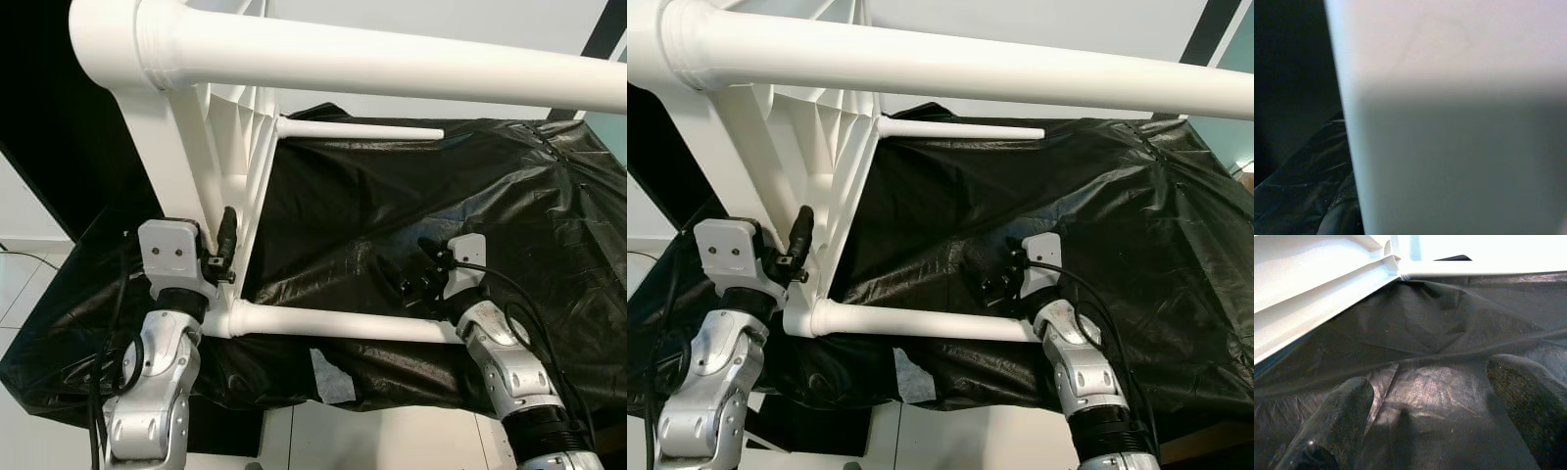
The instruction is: Building children table
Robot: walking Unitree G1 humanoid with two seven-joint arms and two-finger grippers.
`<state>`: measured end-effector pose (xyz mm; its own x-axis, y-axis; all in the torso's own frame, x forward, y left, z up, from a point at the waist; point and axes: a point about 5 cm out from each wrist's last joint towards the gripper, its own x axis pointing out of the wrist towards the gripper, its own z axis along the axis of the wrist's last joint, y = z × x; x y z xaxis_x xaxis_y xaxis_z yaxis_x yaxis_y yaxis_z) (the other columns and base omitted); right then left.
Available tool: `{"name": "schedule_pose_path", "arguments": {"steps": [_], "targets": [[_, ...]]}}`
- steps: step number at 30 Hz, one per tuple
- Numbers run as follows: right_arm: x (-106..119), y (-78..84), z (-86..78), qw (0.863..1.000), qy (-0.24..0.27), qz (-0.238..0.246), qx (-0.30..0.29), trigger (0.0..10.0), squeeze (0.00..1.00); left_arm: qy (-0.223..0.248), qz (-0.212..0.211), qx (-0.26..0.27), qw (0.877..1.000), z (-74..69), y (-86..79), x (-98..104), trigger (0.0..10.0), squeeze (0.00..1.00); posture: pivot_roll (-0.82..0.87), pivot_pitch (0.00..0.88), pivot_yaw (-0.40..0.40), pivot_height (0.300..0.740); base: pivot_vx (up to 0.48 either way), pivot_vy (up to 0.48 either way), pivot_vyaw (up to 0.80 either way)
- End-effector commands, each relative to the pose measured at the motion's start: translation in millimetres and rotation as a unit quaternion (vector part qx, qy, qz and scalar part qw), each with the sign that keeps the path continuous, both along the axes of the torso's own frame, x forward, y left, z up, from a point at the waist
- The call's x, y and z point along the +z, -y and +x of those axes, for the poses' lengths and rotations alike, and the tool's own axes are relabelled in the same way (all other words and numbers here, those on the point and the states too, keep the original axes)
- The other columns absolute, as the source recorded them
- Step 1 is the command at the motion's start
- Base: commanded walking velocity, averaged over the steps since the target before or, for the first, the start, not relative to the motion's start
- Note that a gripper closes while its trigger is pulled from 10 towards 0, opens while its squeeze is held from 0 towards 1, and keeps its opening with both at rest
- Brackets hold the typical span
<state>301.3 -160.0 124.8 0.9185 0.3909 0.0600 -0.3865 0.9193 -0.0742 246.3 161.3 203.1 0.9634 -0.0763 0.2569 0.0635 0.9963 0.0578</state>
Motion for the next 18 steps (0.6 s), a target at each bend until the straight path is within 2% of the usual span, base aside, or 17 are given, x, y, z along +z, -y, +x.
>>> {"name": "schedule_pose_path", "arguments": {"steps": [1, 4, 5, 7, 8, 9, 13, 16, 18], "targets": [[-6, 2.4, -2.0, 1.0, -0.012, -0.007, 0.0, 10.0, 0.0, -0.007, -0.001, 0.081, 0.997, -3.5, -17.0, -3, 10.0, 0.0, 0.04, 0.0, -0.013, 0.74, 0.0, 0.0, 0.0], [-6, 2.5, -2.0, 1.0, -0.012, -0.008, 0.0, 10.0, 0.0, -0.011, -0.006, 0.072, 0.997, -3.5, -15.5, -4, 10.0, 0.0, 0.04, 0.0, -0.013, 0.74, 0.0, 0.0, 0.0], [-6, 2.4, -2.1, 1.0, -0.012, -0.008, 0.001, 10.0, 0.0, -0.01, -0.004, 0.066, 0.998, -4.1, -14.4, -5, 10.0, 1.0, 0.04, 0.0, -0.011, 0.74, 0.0, 0.0, 0.0], [-6, 2.1, -2.3, 1.0, -0.012, -0.007, 0.002, 10.0, 0.0, -0.008, 0.006, 0.067, 0.998, -4.6, -14.1, -5, 10.0, 1.0, 0.05, 0.0, -0.01, 0.74, 0.0, 0.0, 0.0], [-7, 1.5, -2.5, 1.0, -0.012, -0.007, 0.003, 10.0, 0.0, -0.01, 0.017, 0.07, 0.997, -4.5, -14.5, -6, 10.0, 0.15, 0.05, 0.0, -0.009, 0.74, 0.0, 0.0, 0.0], [-7, 0.7, -2.9, 1.0, -0.013, -0.006, 0.005, 10.0, 0.0, -0.013, 0.031, 0.072, 0.997, -4.5, -15.3, -7, 10.0, 0.0, 0.05, 0.0, -0.009, 0.74, 0.0, 0.0, 0.0], [-8, -0.3, -3.3, 1.0, -0.013, -0.006, 0.007, 10.0, 0.0, -0.014, 0.044, 0.068, 0.997, -5.8, -15.5, -9, 10.0, 0.0, 0.05, 0.0, -0.008, 0.74, 0.0, 0.0, 0.0], [-8, -1.0, -3.6, 1.0, -0.014, -0.007, 0.011, 10.0, 0.0, -0.007, 0.068, 0.047, 0.997, -12.4, -11.9, -12, 10.0, 0.0, 0.05, 0.0, -0.009, 0.74, 0.0, 0.0, 0.0], [-9, -1.1, -3.7, 1.0, -0.015, -0.007, 0.011, 10.0, 0.0, -0.006, 0.068, 0.037, 0.997, -14.5, -9.9, -12, 10.0, 0.0, 0.06, 0.0, -0.009, 0.74, 0.0, 0.0, 0.0]]}}
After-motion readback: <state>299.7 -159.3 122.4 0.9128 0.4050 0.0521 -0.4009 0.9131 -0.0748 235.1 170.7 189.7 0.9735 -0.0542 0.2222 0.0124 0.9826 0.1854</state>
